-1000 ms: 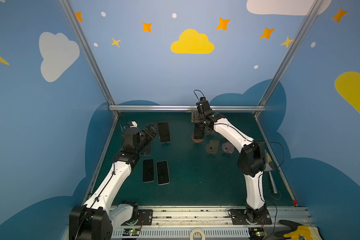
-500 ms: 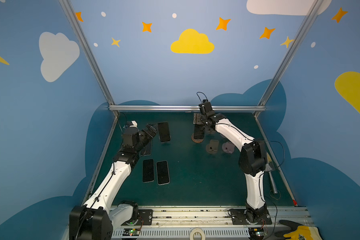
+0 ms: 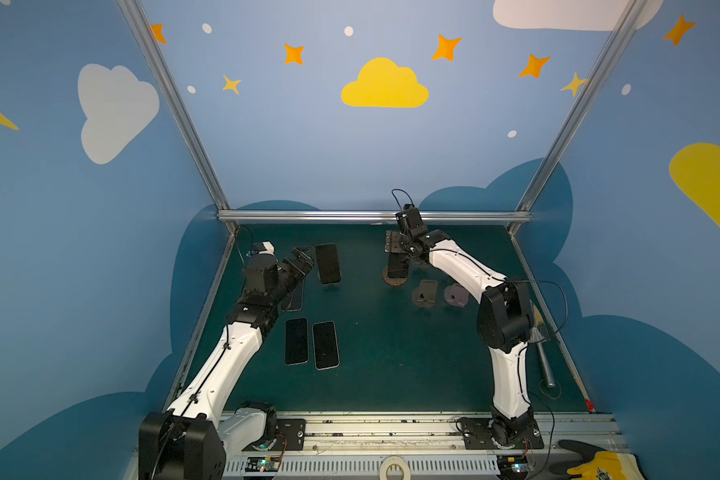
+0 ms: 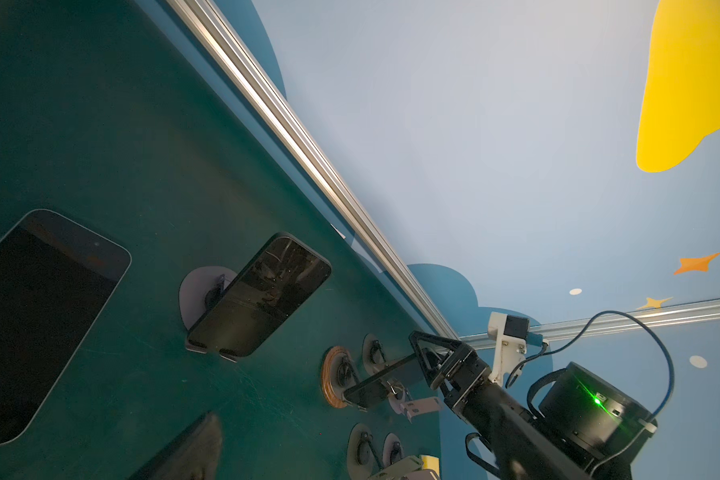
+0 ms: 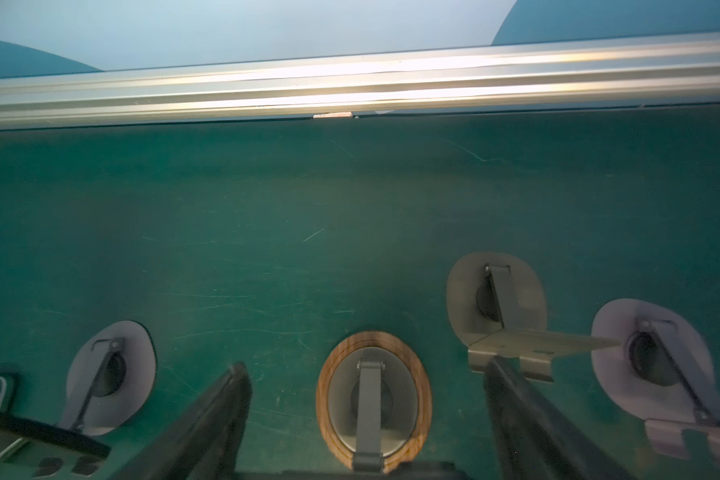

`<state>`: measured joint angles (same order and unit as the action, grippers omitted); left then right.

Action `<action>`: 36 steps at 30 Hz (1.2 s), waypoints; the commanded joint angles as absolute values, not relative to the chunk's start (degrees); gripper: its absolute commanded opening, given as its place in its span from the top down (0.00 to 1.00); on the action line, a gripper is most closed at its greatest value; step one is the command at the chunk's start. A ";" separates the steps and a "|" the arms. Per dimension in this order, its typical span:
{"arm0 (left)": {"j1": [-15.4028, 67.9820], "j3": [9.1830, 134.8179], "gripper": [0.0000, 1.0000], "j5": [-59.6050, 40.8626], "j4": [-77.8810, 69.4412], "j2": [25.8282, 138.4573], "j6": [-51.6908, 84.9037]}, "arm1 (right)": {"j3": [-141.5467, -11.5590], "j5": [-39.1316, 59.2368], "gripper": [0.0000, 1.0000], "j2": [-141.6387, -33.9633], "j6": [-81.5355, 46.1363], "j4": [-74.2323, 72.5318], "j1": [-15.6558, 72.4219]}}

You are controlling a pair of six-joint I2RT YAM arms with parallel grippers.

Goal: Remove the phone from the phone stand

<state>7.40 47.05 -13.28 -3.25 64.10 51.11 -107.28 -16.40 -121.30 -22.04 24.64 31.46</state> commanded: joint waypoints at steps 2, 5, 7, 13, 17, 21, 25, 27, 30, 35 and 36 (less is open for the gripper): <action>7.03 48.34 0.00 -13.82 -4.31 63.97 50.75 | -105.91 -15.87 0.14 -121.48 -23.12 24.40 31.90; 7.03 48.26 0.00 -13.59 -4.31 63.55 50.61 | -104.95 -16.14 0.14 -121.14 -23.24 23.81 31.90; 6.87 48.17 0.00 -13.50 -4.44 63.51 50.63 | -105.00 -15.87 0.14 -121.44 -23.21 23.64 31.90; 6.81 48.18 0.00 -13.44 -4.46 63.46 50.63 | -105.87 -16.14 0.19 -122.58 -22.81 23.52 31.99; 6.59 48.16 0.00 -13.81 -4.55 63.41 50.65 | -106.70 -16.32 0.27 -122.70 -21.75 24.14 32.02; 6.38 48.16 0.00 -13.74 -4.74 63.28 50.70 | -106.57 -18.04 0.28 -121.49 -21.07 24.87 32.25; 5.78 48.18 0.00 -14.41 -4.84 63.52 51.24 | -105.47 -18.97 0.31 -119.48 -20.11 24.34 32.78; 5.47 48.17 0.00 -14.42 -4.92 63.25 51.32 | -105.40 -19.46 0.32 -118.62 -19.82 24.21 32.96; 5.10 48.14 0.00 -13.72 -4.77 62.59 50.94 | -105.12 -19.78 0.33 -117.13 -19.18 23.77 33.27; 4.40 48.00 0.00 -13.30 -4.70 61.36 50.70 | -106.65 -21.13 0.34 -115.88 -17.87 24.85 33.99; 4.32 48.03 0.00 -13.12 -4.66 61.26 50.59 | -106.70 -21.22 0.34 -115.56 -17.63 24.86 34.09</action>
